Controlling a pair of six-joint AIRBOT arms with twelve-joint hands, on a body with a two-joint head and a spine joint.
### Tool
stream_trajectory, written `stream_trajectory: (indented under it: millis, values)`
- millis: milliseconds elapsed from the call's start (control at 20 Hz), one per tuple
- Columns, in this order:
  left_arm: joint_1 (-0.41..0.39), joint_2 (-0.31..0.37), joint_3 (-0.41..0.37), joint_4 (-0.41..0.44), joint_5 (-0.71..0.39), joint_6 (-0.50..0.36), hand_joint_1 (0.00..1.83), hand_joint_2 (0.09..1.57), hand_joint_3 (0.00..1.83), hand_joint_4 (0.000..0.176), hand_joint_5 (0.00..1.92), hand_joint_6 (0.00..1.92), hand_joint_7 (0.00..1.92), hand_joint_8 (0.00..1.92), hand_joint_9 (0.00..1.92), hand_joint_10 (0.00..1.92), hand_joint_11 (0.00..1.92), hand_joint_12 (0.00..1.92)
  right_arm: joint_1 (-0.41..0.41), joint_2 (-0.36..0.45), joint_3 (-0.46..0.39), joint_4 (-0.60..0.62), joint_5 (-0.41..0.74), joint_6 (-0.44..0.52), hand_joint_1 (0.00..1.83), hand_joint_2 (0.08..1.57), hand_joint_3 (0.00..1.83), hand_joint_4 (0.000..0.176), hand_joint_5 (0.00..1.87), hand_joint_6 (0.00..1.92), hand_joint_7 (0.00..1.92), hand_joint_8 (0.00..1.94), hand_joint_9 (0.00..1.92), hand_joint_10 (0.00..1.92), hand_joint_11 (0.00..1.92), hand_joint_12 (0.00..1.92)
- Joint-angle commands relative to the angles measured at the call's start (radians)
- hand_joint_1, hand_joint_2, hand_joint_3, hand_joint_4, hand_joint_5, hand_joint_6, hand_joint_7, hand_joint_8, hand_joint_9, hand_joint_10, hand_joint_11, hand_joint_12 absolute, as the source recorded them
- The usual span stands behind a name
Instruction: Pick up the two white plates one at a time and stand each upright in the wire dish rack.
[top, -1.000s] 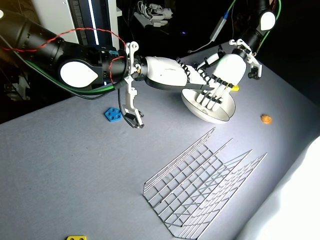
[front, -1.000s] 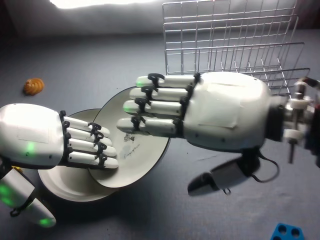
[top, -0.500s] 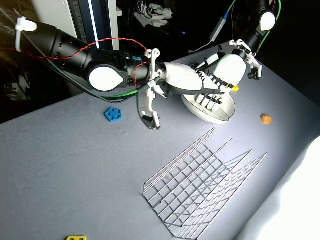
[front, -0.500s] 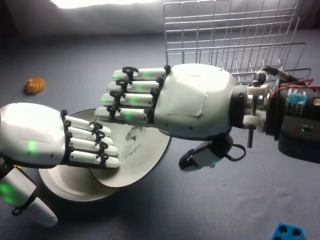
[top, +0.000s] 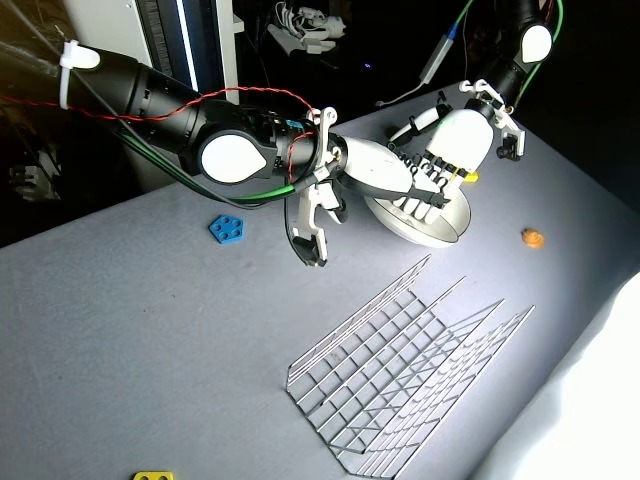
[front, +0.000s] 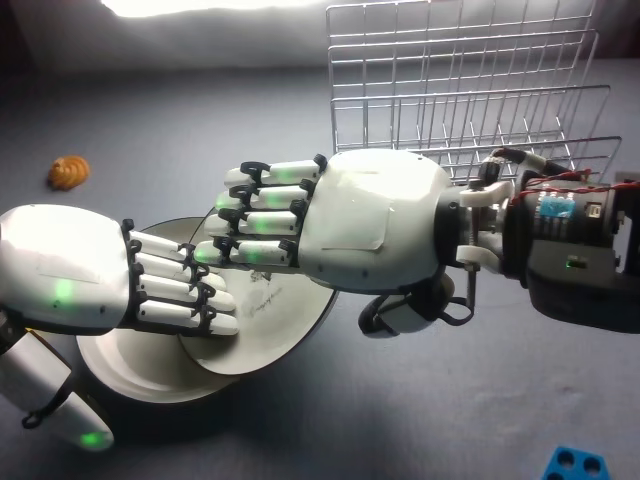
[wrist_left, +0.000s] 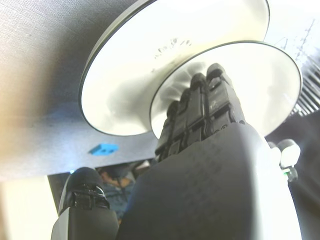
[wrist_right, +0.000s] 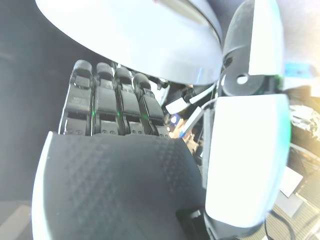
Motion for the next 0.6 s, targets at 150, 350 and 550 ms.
stream_trajectory:
  millis: [150,350,550]
  values:
    - [-0.002,-0.013,0.005,-0.032,-0.021,-0.008,0.00,1.06,0.00,0.000,0.00,0.00,0.00,0.00,0.00,0.00,0.00,0.00,0.005,-0.037,0.039,0.006,0.116,-0.005,1.24,0.92,0.02,0.000,0.08,0.02,0.00,0.00,0.00,0.00,0.02,0.01]
    - [-0.002,-0.013,0.006,-0.032,-0.021,-0.009,0.00,1.05,0.00,0.000,0.00,0.00,0.00,0.00,0.00,0.00,0.00,0.00,0.007,-0.087,0.089,0.006,0.115,-0.005,1.18,0.97,0.00,0.000,0.12,0.02,0.08,0.01,0.04,0.01,0.00,0.40]
    - [-0.002,-0.016,0.016,-0.034,-0.024,-0.011,0.00,1.06,0.00,0.000,0.00,0.00,0.00,0.00,0.00,0.00,0.00,0.00,0.017,-0.125,0.124,0.021,0.115,-0.005,1.14,1.07,0.02,0.000,0.19,0.02,0.16,0.01,0.14,0.03,0.00,0.68]
